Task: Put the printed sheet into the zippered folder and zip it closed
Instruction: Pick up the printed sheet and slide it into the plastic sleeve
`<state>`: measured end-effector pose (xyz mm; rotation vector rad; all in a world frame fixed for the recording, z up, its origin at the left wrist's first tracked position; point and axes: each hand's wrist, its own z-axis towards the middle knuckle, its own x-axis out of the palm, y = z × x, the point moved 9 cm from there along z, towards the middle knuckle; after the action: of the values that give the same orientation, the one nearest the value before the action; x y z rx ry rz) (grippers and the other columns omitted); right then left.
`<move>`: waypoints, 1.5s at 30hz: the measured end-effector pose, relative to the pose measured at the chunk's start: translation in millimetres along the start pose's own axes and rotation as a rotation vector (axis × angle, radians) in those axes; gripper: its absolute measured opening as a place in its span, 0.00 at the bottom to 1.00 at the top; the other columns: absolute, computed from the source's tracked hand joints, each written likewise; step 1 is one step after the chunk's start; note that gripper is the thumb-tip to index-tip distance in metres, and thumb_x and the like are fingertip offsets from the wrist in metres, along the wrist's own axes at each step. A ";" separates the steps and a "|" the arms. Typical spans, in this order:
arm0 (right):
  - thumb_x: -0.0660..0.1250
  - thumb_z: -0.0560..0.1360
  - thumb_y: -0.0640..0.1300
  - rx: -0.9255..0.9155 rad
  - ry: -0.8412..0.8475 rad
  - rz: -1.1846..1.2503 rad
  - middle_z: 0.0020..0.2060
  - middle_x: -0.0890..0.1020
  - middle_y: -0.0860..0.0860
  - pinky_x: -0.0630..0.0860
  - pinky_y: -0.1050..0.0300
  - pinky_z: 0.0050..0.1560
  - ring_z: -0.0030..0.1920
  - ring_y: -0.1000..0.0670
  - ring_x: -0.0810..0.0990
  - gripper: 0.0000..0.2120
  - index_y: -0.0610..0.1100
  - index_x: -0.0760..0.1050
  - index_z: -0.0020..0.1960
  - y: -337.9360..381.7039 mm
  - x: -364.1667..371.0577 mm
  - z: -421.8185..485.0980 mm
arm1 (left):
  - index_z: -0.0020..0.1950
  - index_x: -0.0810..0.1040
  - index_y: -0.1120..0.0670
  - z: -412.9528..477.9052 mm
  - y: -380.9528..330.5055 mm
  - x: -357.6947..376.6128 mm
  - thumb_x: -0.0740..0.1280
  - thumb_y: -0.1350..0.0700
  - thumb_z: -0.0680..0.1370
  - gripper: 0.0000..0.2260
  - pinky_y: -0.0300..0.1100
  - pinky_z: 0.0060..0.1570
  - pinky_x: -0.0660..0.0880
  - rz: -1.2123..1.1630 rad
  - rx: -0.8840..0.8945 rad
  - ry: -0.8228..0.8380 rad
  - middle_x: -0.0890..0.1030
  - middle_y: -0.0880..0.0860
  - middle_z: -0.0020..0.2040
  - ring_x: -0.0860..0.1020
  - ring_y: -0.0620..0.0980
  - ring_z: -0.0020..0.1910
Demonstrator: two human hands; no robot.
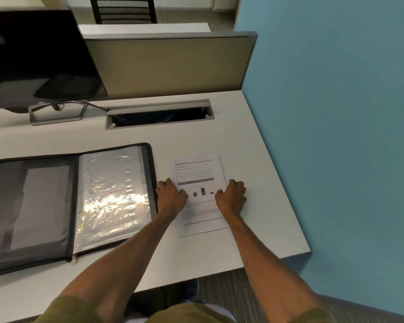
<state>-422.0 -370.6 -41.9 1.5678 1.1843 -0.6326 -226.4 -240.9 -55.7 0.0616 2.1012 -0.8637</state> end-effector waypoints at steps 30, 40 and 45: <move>0.59 0.85 0.39 0.149 0.264 0.688 0.67 0.79 0.38 0.79 0.49 0.60 0.63 0.39 0.81 0.17 0.37 0.66 0.72 34.0 5.7 15.0 | 0.77 0.64 0.58 1.0 -25.0 -17.6 0.61 0.62 0.88 0.18 0.61 0.64 0.83 -0.639 -0.044 0.083 0.80 0.62 0.66 0.83 0.63 0.63; 0.62 0.87 0.39 -0.225 0.072 0.947 0.65 0.83 0.41 0.83 0.47 0.65 0.65 0.40 0.82 0.17 0.39 0.74 0.75 85.3 -61.8 31.4 | 0.75 0.72 0.61 -12.8 -74.4 -85.0 0.62 0.62 0.88 0.15 0.51 0.61 0.86 -0.807 0.384 -0.333 0.81 0.53 0.62 0.83 0.52 0.63; 0.63 0.87 0.41 -0.314 0.031 1.008 0.53 0.86 0.53 0.84 0.67 0.41 0.50 0.56 0.86 0.13 0.45 0.78 0.70 96.1 -74.4 27.3 | 0.78 0.68 0.60 -23.8 -71.6 -88.7 0.62 0.58 0.89 0.18 0.52 0.57 0.86 -0.811 0.470 -0.366 0.80 0.58 0.65 0.83 0.57 0.65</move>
<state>-358.0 -422.5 51.5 1.6451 0.3595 0.2328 -209.4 -259.1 58.1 -0.6907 1.5170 -1.6850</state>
